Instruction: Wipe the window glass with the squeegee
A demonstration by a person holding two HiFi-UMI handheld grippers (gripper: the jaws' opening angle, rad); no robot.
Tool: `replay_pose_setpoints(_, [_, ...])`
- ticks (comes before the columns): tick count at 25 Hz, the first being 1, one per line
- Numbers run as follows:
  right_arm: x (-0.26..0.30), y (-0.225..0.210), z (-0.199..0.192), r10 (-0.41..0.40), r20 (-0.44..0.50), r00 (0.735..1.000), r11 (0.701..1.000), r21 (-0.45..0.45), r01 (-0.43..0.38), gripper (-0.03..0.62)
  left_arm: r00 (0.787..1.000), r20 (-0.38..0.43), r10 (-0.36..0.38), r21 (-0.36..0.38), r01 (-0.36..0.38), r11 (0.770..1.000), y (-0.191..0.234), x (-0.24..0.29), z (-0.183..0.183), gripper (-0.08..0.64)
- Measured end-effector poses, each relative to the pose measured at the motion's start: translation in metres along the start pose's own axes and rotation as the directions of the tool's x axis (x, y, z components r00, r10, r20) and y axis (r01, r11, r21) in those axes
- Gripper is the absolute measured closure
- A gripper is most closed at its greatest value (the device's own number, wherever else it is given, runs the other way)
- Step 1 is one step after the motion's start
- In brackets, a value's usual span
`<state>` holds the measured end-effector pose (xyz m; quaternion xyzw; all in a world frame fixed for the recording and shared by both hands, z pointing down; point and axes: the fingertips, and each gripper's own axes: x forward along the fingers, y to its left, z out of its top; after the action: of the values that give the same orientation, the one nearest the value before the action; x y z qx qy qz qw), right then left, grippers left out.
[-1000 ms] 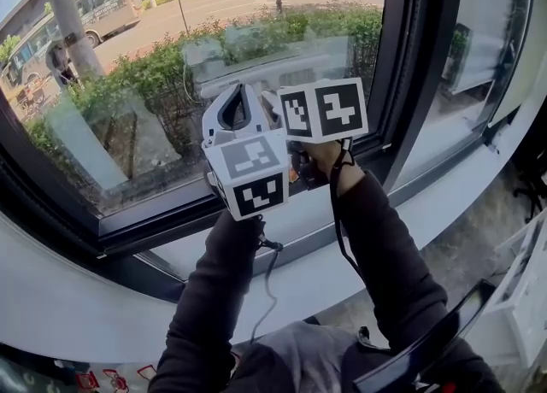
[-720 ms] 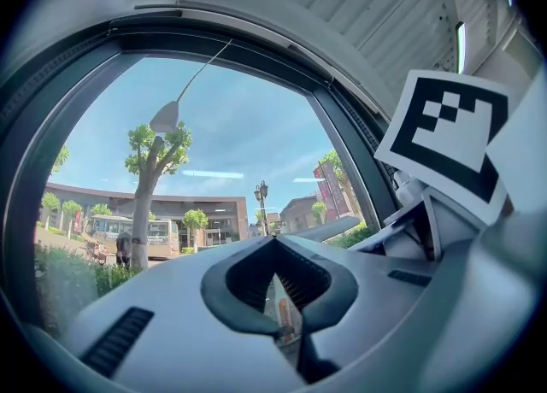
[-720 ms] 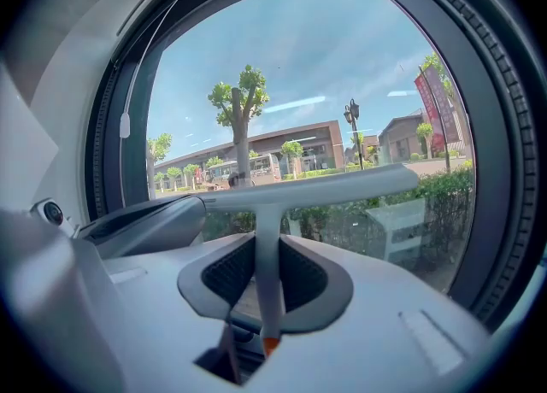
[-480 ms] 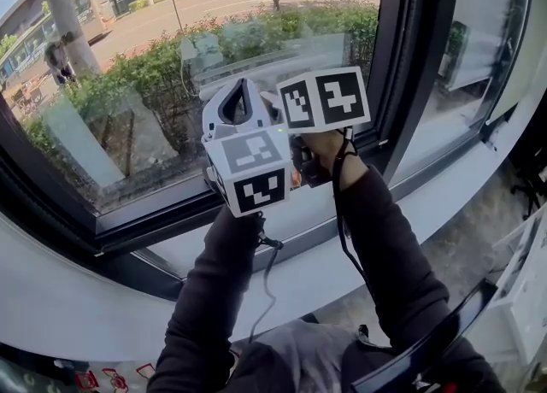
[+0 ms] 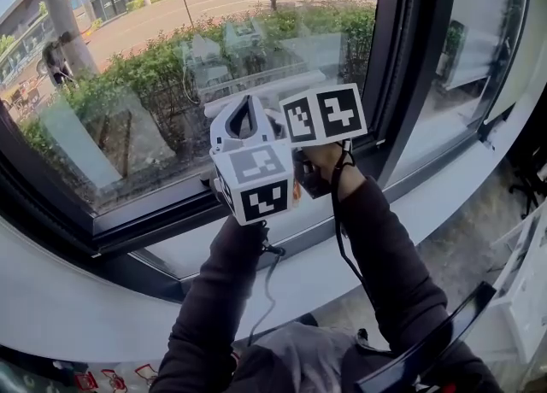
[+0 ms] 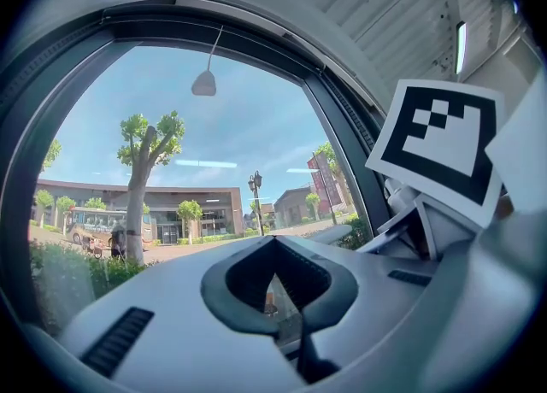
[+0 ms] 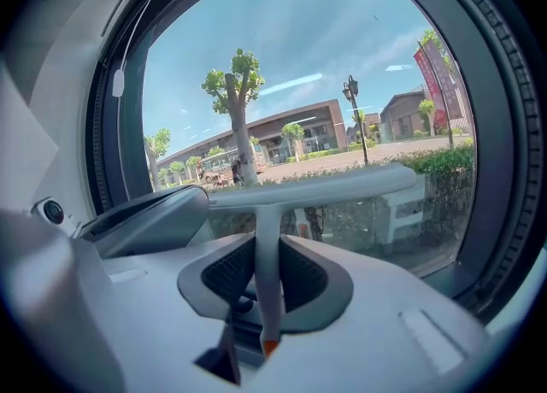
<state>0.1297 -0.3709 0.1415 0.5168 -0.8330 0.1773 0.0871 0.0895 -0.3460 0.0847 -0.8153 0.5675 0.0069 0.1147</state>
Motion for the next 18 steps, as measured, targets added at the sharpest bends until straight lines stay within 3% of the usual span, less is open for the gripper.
replay_pose_setpoints(18, [0.015,-0.016,-0.042,0.018,-0.077,0.997,0.999,0.039,-0.015,0.515,0.997,-0.083,-0.007,-0.024,0.005,1.0,-0.013,0.003,-0.044,0.565])
